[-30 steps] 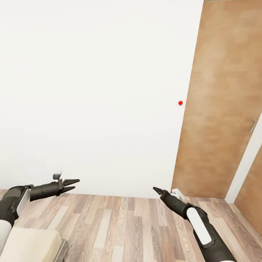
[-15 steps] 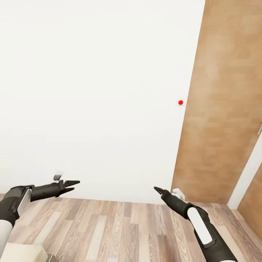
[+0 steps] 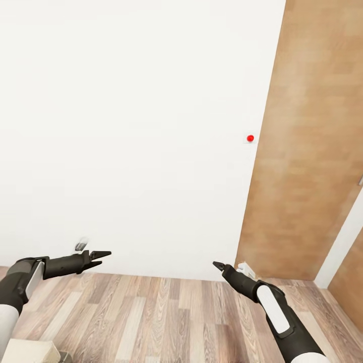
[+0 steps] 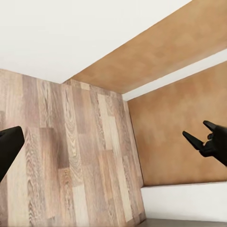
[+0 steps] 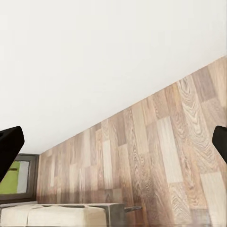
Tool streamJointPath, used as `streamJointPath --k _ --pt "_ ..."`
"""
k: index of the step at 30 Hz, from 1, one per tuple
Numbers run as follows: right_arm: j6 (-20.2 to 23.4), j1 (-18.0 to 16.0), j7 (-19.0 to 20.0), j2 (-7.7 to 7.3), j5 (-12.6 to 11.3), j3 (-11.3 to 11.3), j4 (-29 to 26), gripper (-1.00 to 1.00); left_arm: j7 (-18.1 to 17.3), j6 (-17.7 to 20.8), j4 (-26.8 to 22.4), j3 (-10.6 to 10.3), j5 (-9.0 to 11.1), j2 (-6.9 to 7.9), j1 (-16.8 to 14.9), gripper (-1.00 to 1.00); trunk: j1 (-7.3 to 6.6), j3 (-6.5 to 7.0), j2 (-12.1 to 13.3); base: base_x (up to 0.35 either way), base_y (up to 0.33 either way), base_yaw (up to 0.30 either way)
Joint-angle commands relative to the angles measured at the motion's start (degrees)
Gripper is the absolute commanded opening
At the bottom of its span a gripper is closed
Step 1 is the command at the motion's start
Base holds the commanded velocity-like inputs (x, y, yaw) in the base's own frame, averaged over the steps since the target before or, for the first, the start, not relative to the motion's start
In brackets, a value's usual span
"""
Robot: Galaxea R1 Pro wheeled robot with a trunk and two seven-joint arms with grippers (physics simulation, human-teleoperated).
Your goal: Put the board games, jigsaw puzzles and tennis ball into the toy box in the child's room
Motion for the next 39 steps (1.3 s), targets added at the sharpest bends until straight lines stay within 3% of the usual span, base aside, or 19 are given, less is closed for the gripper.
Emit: streamJointPath --k 1,11,14,16,18,19,21,22,23,24,26,29,32,35,39 --pt "0.3 0.0 0.1 0.12 0.0 -0.1 0.3 1.0 0.1 0.4 0.0 0.0 0.2 -0.02 0.0 1.0 0.02 -0.14 -0.1 0.003 -0.003 0.0" --pt "0.1 0.0 0.0 -0.38 0.1 0.2 4.4 1.0 5.3 0.3 0.0 0.0 0.1 -1.53 0.0 1.0 0.02 -1.08 -0.1 0.0 0.0 0.0" --pt "-0.1 0.5 0.0 -0.52 0.6 0.3 5.5 1.0 9.5 -0.4 0.2 -0.1 0.1 -2.57 0.0 1.0 0.02 -1.36 -0.1 0.0 0.0 0.0" --pt "-0.5 0.5 -0.1 -0.53 2.3 0.3 6.8 1.0 13.8 -2.2 0.8 -0.1 0.1 -3.59 0.0 1.0 0.02 -1.55 -0.1 0.0 0.0 0.0" --pt "-1.8 0.6 -0.1 -0.42 5.8 0.3 9.0 1.0 18.6 -4.6 2.7 -0.2 0.2 -4.91 0.0 1.0 0.02 -1.74 -0.1 0.0 0.0 0.0" --pt "-3.9 0.6 -0.2 -0.23 8.9 0.2 11.1 1.0 21.6 -6.3 4.7 -0.2 0.2 -5.86 0.0 1.0 0.02 -1.83 -0.1 0.0 0.0 0.0" --pt "-6.9 0.6 -0.2 0.06 12.2 0.2 14.0 1.0 24.5 -8.2 6.9 -0.2 0.1 -6.76 0.0 1.0 0.02 -2.02 -0.1 0.0 0.0 0.0" --pt "-10.6 0.6 -0.3 0.27 15.4 0.1 17.2 1.0 27.2 -10.5 9.3 -0.3 0.1 -7.44 0.0 1.0 0.02 -2.11 -0.1 0.0 0.0 0.0" --pt "-12.5 0.6 -0.3 0.34 16.9 0.1 19.0 1.0 28.5 -11.8 10.5 -0.3 0.1 -7.67 0.0 1.0 0.02 -2.21 -0.1 0.0 0.0 0.0" --pt "-18.0 0.6 -0.3 0.52 20.4 0.1 24.2 1.0 32.3 -15.9 14.0 -0.3 0.1 -8.1 0.0 1.0 0.02 -2.3 -0.1 0.0 0.0 0.0" --pt "-22.3 0.6 -0.3 0.61 22.7 0.1 29.1 1.0 35.5 -19.4 17.4 -0.4 0.1 -8.39 0.0 1.0 0.02 -2.49 -0.1 0.0 0.0 0.0" --pt "-25.9 0.6 -0.3 0.67 24.2 0.1 33.4 1.0 39.9 -23.9 22.1 -1.4 -0.2 -8.6 0.1 1.0 0.02 -2.77 -0.1 0.0 0.0 0.0" --pt "-27.9 0.6 -0.3 0.67 24.9 0.0 35.9 1.0 45.8 -31.3 28.0 -3.7 -1.1 -9.23 0.1 1.0 0.02 -3.06 -0.1 0.0 0.0 0.0" --pt "-29.7 0.6 -0.3 0.59 25.0 0.0 37.2 1.0 52.2 -38.1 33.7 -5.3 -2.0 -11.78 0.1 1.0 0.02 -3.34 -0.1 0.0 0.0 0.0" --pt "-32.5 0.6 -0.5 0.57 25.1 0.0 39.4 1.0 58.7 -42.7 36.6 -6.4 -3.0 -14.45 0.3 1.0 0.02 -3.71 -0.1 0.0 0.0 0.0"
